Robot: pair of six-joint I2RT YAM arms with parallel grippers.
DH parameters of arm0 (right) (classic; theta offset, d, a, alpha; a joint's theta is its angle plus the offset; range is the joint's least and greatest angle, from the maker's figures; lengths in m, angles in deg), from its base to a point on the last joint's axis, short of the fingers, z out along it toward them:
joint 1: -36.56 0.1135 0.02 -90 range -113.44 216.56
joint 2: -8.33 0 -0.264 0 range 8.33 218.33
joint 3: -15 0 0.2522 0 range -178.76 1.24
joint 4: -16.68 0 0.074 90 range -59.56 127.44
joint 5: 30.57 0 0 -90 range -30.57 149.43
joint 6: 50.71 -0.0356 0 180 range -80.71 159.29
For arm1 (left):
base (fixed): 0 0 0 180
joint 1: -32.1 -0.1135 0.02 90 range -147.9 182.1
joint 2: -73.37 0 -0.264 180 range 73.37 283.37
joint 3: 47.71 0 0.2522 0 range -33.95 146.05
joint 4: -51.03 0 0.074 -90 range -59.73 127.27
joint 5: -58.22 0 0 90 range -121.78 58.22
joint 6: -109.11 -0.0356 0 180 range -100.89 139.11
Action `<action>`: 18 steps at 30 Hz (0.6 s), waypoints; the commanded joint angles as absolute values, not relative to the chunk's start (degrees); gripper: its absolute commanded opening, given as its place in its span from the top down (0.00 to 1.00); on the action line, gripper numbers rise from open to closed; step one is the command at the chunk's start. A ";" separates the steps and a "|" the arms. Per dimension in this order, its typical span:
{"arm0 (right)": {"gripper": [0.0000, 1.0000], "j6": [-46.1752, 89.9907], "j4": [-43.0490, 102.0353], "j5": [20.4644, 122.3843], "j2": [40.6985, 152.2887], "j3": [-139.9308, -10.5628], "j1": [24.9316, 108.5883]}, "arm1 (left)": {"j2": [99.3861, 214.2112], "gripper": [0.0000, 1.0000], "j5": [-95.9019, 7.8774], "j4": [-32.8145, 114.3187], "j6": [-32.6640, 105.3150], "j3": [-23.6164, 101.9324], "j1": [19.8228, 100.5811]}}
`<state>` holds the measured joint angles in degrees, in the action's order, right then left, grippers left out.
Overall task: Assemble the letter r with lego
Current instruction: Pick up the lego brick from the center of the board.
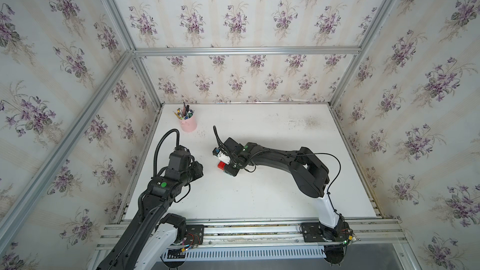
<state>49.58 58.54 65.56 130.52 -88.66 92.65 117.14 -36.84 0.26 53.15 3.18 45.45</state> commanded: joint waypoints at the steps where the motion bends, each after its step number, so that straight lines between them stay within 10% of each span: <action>1: 0.66 49.40 59.18 66.29 131.24 -88.78 92.61 | 117.27 0.63 -36.67 0.41 53.29 3.23 45.29; 18: 0.67 52.19 62.32 66.81 113.06 -87.09 91.34 | 122.50 0.56 -39.07 0.30 47.98 11.05 44.33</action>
<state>50.54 60.38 66.39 116.84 -87.68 92.00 121.03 -37.94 0.06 51.01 8.95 44.70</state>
